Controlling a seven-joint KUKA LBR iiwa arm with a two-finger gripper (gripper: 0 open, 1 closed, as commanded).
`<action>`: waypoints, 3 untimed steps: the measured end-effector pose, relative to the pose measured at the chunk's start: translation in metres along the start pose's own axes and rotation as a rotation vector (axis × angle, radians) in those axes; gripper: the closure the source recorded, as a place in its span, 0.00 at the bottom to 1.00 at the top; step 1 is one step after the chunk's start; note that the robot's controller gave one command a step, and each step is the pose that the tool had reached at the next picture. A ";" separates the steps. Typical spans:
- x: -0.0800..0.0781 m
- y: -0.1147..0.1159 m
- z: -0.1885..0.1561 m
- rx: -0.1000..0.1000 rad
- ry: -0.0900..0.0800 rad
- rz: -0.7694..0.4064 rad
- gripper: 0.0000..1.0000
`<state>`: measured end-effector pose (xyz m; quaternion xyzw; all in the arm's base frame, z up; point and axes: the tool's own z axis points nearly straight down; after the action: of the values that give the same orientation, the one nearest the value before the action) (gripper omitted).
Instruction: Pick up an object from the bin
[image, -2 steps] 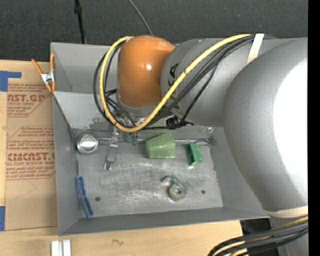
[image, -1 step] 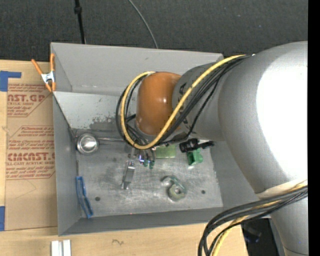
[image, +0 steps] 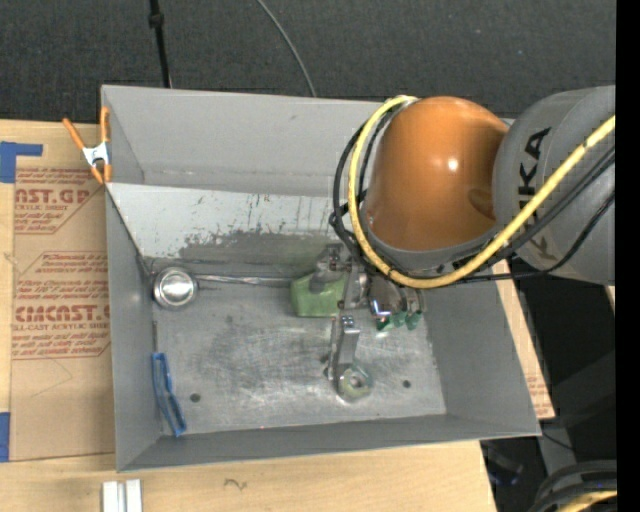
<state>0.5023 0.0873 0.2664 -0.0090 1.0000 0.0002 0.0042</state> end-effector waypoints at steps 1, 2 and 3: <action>-0.070 -0.049 0.080 0.003 0.010 0.205 0.00; -0.078 -0.054 0.137 -0.004 -0.017 0.216 0.00; -0.082 -0.053 0.143 -0.006 -0.022 0.250 0.00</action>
Offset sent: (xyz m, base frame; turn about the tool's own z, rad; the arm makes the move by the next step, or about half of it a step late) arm 0.0713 -0.0466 -0.0765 0.2031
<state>0.5861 0.0354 0.1245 0.1156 0.9932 0.0039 0.0151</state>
